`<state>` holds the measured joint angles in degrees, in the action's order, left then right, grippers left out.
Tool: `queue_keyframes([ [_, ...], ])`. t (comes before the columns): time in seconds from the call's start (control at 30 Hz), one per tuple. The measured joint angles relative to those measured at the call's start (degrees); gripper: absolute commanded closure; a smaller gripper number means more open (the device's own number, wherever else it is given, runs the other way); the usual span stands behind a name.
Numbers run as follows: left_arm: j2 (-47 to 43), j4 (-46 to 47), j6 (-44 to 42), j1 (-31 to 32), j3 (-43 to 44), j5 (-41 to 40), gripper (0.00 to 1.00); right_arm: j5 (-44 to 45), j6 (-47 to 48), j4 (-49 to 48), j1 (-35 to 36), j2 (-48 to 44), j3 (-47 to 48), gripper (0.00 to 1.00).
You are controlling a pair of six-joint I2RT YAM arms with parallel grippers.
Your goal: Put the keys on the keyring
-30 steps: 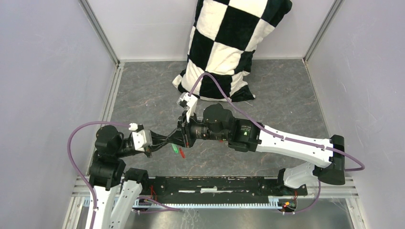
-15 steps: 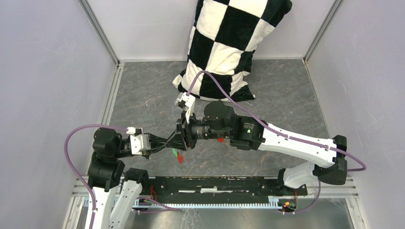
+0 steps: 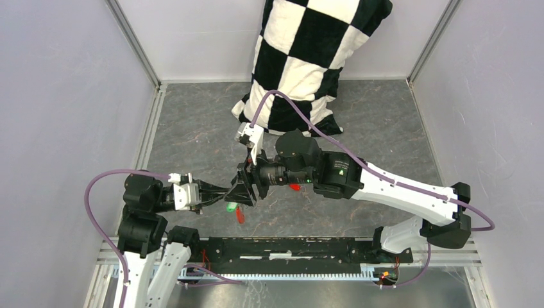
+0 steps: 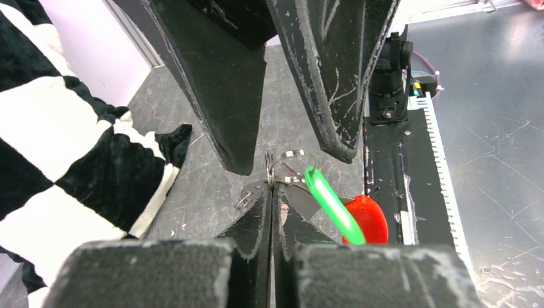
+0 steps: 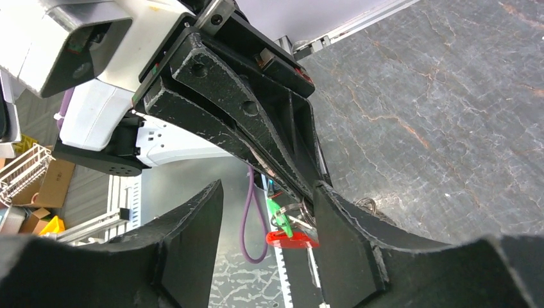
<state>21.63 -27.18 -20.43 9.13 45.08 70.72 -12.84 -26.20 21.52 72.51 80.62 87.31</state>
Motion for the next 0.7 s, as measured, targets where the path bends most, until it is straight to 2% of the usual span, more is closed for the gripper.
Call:
queue_keyframes([
  [0.13,0.0,0.2,0.0,0.0,0.0,0.3,0.98,0.0,1.0,1.1,0.0,0.0,1.1,0.33],
  [0.4,0.0,0.3,0.0,0.0,0.1,0.4,0.98,-0.2,2.5,2.8,-0.3,-0.1,4.5,0.33],
  [0.7,0.0,0.3,0.0,0.0,0.2,1.1,0.98,-1.0,6.4,4.4,-3.0,-1.6,3.0,0.35],
])
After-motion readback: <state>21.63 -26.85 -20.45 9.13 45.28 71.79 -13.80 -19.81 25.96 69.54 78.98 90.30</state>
